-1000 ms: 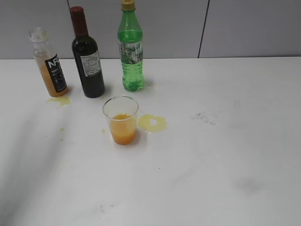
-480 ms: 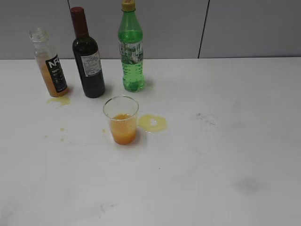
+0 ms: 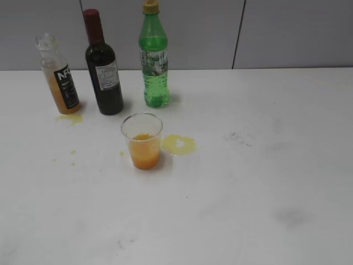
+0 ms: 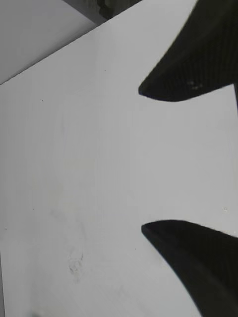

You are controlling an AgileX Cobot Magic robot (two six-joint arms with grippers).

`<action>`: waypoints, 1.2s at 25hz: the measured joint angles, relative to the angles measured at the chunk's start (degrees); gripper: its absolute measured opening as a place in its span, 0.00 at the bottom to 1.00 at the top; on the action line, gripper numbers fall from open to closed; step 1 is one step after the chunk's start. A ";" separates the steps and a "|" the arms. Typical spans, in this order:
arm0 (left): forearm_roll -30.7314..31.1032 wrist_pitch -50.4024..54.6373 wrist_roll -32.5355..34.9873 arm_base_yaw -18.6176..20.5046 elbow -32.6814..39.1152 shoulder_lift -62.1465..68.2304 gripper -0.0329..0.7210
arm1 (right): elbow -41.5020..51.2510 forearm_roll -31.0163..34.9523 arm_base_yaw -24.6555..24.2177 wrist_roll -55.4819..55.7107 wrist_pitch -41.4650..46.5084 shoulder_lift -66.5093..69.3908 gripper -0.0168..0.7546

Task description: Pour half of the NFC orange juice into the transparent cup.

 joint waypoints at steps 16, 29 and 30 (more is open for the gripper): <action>-4.31 -4.45 -3.06 0.04 24.35 0.11 0.82 | 0.00 0.00 0.00 0.00 0.00 0.00 0.76; -3.64 -6.69 -3.84 0.04 25.22 0.11 0.82 | 0.00 0.00 0.00 -0.03 0.00 0.00 0.76; -3.62 -6.69 -3.84 0.04 25.22 0.11 0.82 | 0.00 0.00 0.00 -0.03 0.00 0.00 0.76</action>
